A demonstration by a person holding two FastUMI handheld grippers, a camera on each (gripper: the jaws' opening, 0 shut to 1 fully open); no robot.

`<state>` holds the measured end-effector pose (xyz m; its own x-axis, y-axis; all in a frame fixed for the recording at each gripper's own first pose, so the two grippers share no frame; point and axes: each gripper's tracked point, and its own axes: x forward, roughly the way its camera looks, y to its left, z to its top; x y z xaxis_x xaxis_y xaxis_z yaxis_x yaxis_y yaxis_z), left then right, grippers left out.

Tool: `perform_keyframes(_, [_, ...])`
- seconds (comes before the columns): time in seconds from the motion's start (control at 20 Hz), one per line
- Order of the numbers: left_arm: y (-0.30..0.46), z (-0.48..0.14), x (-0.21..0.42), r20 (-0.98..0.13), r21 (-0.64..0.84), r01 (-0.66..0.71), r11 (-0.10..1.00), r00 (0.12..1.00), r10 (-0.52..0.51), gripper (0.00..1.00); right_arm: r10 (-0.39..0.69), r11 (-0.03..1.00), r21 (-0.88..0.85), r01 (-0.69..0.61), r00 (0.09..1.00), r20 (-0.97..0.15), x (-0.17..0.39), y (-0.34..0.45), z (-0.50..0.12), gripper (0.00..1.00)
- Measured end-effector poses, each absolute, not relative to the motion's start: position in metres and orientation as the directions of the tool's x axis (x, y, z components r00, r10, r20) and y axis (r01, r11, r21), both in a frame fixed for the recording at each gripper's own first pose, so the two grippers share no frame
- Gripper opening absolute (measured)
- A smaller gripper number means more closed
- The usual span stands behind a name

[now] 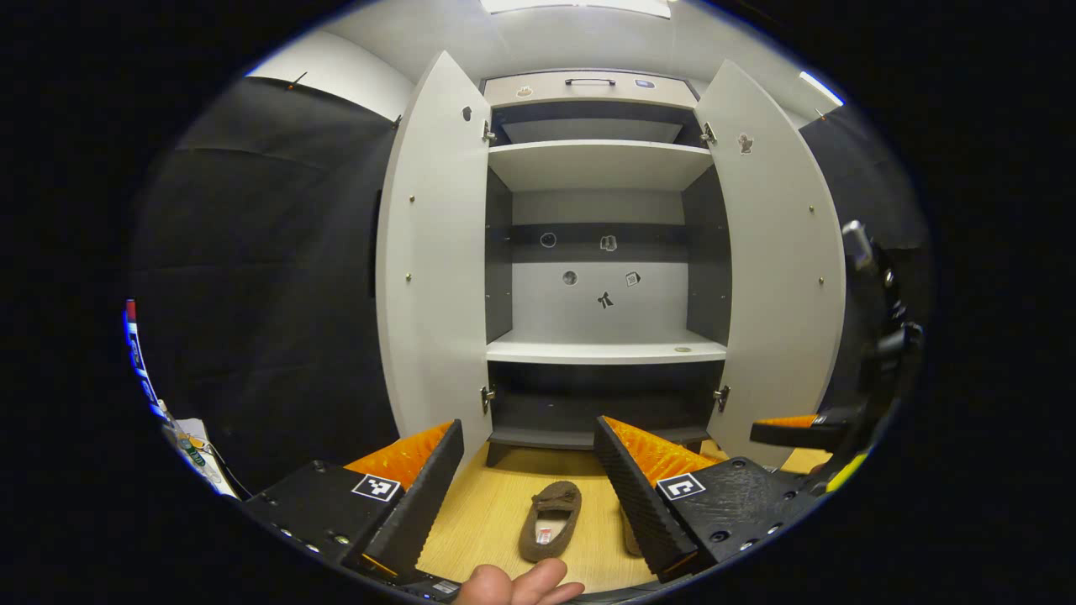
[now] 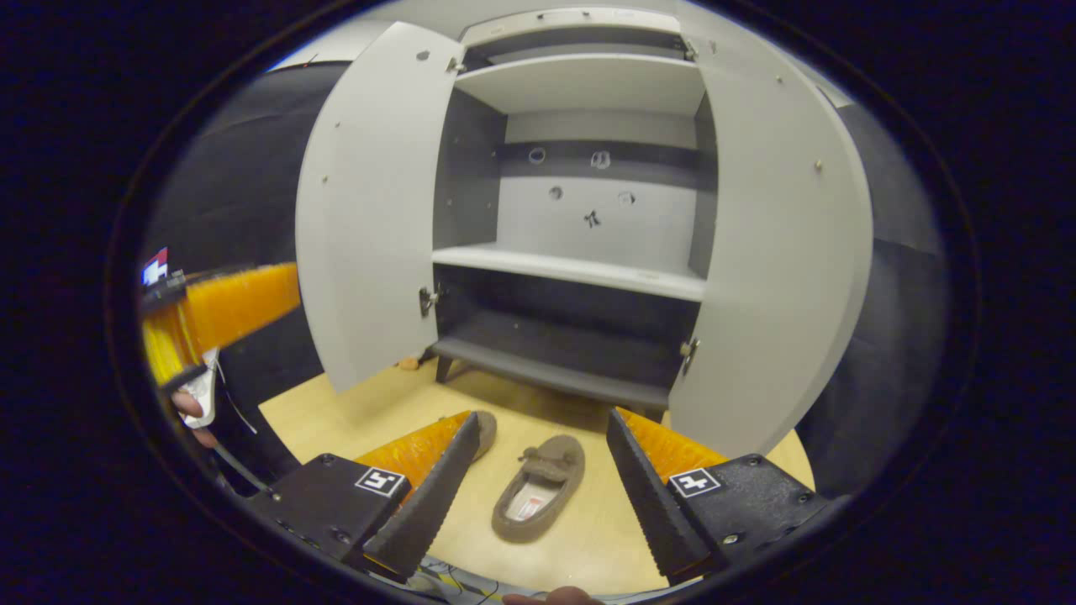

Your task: Grab one shoe with the right hand and put it into the shoe cabinet, grab the other shoe with the left hand and put it into the shoe cabinet; then close the right door with the right hand and the left door with the left hand.

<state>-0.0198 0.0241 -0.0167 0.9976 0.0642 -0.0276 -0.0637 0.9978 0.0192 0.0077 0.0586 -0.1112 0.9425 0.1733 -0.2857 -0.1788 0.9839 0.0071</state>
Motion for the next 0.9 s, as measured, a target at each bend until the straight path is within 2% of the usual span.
perform_keyframes(0.25, [0.033,-0.074,-0.05,-0.157,0.044,-0.047,0.998,0.986,0.053,0.95,0.232,0.95,-0.106,-0.293,0.893,-0.387,0.047,0.102,-0.19,0.99])
perform_keyframes(0.45, [0.037,-0.127,-0.062,-0.231,0.014,-0.028,1.0,0.972,0.031,0.95,0.177,0.968,-0.056,-0.243,0.828,-0.532,0.08,0.106,-0.254,0.99])
perform_keyframes(0.55, [0.048,-0.145,-0.063,-0.252,-0.031,-0.043,0.999,0.967,0.034,0.95,0.153,0.977,-0.036,-0.21,0.81,-0.567,0.083,0.109,-0.275,0.98])
perform_keyframes(0.7, [0.073,-0.162,-0.064,-0.276,-0.084,-0.079,0.993,0.96,0.053,0.95,0.044,0.983,-0.118,-0.139,0.809,-0.586,0.094,0.096,-0.293,0.97])
perform_keyframes(0.75, [0.083,-0.161,-0.065,-0.275,-0.087,-0.089,0.992,0.959,0.062,0.95,0.044,0.985,-0.105,-0.134,0.796,-0.603,0.094,0.099,-0.298,0.96])
perform_keyframes(0.8, [0.093,-0.16,-0.068,-0.273,-0.08,-0.098,0.992,0.959,0.073,0.95,0.064,0.986,-0.081,-0.149,0.769,-0.636,0.092,0.106,-0.303,0.9])
perform_keyframes(0.85, [0.104,-0.161,-0.072,-0.272,-0.063,-0.104,0.993,0.959,0.083,0.95,0.031,0.984,-0.117,-0.134,0.777,-0.629,0.095,0.101,-0.302,0.81])
perform_keyframes(0.9, [0.114,-0.161,-0.075,-0.273,-0.045,-0.105,0.993,0.958,0.089,0.96,-0.054,0.979,-0.187,-0.077,0.791,-0.609,0.101,0.08,-0.295,0.64])
